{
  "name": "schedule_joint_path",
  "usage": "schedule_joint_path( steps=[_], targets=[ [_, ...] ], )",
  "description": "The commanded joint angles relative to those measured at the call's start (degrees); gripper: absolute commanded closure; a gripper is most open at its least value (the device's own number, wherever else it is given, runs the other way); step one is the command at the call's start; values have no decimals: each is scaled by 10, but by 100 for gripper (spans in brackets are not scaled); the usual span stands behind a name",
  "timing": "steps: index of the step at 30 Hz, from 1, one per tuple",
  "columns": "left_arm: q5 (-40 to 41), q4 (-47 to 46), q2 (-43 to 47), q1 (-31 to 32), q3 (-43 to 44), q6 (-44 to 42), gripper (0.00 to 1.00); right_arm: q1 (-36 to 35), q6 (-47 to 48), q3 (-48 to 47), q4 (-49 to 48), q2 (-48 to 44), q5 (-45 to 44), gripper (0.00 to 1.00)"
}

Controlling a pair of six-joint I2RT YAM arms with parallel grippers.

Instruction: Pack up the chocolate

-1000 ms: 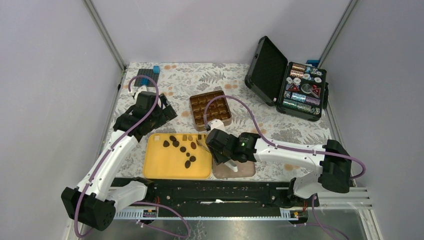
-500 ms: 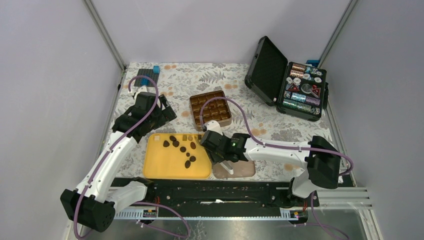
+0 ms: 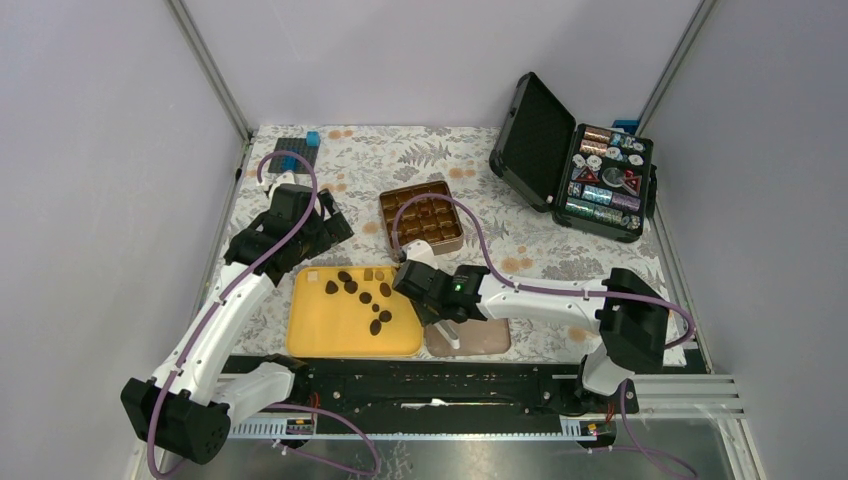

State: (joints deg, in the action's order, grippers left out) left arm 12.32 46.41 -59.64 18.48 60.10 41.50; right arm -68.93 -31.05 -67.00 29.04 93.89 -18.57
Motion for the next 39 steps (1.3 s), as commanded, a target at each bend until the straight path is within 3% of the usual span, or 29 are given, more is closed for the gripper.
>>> schedule_joint_path(
  steps=[1,6,11,19,23,31,39],
  targets=[
    [3,-21,2,-2,11,-11,1,-5,1,-31,-17,0,-22,65],
    [3,-21,3,-2,7,-12,1,-7,2,-41,6,-18,-6,78],
    [5,-21,2,-3,6,-12,1,-9,5,-44,42,-73,-4,84],
    [12,-21,1,-2,11,-12,1,-3,27,-72,83,-136,-59,86],
    [6,-20,3,-2,11,-9,1,36,49,-81,68,-139,-57,86],
    [-3,-20,15,-2,6,0,1,112,85,-82,8,-98,-29,85],
    [-3,-16,17,-2,3,0,1,125,96,-82,-28,-50,-23,84]
  ],
)
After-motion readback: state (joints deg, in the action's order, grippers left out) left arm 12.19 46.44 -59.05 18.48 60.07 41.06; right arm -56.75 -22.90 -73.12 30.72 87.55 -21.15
